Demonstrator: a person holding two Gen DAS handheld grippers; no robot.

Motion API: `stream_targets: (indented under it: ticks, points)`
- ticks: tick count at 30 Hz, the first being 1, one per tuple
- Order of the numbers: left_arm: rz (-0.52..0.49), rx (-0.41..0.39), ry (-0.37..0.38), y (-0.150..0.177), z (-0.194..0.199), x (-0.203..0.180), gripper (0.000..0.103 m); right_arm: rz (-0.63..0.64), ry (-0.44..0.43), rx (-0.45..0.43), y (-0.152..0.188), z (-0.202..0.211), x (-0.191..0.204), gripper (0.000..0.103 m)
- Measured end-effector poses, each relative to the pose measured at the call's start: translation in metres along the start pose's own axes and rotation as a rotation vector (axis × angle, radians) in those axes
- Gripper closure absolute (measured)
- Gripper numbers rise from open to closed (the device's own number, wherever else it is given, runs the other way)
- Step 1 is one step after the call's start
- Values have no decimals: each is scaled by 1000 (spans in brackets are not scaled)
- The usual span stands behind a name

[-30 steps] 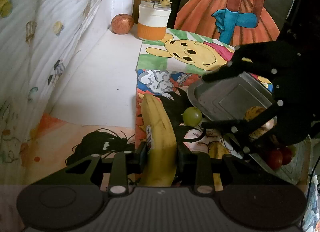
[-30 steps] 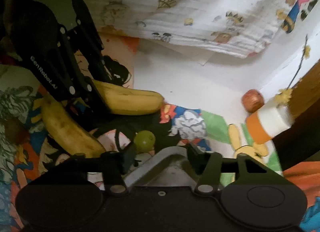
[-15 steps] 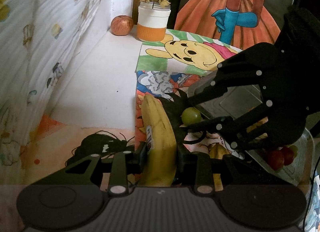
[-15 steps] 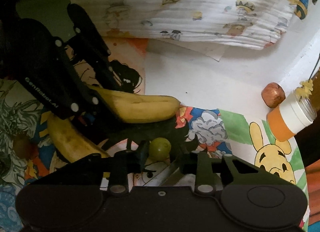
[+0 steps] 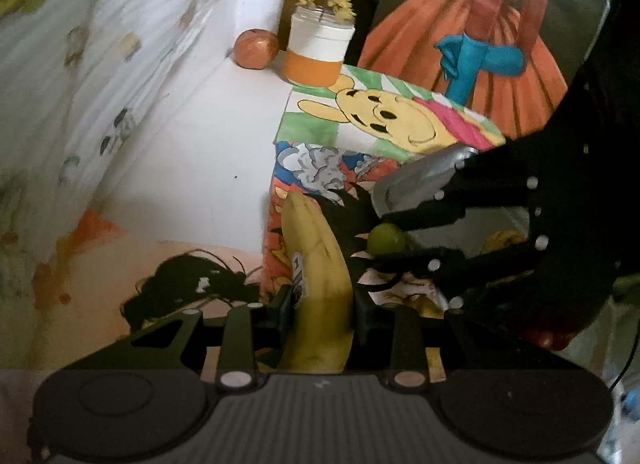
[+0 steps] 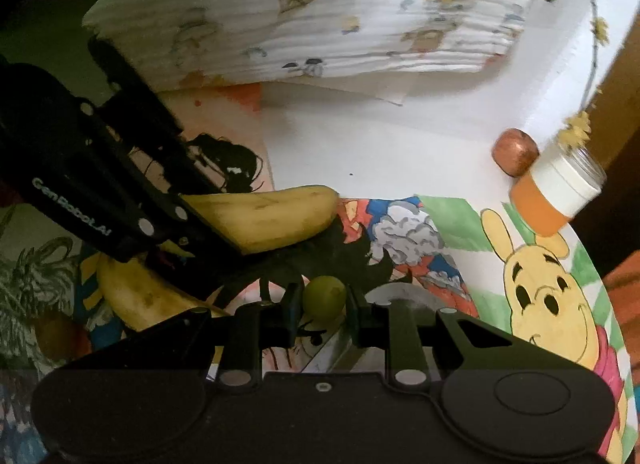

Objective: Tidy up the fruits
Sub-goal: 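Lower the banana and green grape into the tray and open both tools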

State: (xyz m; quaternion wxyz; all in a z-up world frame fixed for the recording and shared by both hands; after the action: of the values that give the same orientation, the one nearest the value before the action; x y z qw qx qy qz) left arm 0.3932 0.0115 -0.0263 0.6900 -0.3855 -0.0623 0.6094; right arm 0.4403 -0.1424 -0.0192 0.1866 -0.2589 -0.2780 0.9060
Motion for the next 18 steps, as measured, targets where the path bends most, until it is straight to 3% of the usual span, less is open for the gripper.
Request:
stream_targets:
  ticks: [11, 18]
  points:
    - [174, -99, 72, -7, 12, 2, 69, -252, 86, -55, 19, 26, -35, 77]
    - [172, -149, 140, -21, -1, -19, 69, -316, 227, -39, 49, 55, -64, 77]
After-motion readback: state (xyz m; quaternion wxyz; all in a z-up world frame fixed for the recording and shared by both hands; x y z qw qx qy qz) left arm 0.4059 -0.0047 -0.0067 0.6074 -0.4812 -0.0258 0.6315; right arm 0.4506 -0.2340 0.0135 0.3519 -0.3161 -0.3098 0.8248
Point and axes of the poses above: each gripper's, at about its wrist camera, not at the fingertips, and z roughly against the way its jaws point, x to its left, y to its underside, the point moved 3 cm from there along -z, roughly the way its jaws point, and after that the axes turned 12 degrees about y, right-handed, at the moved point
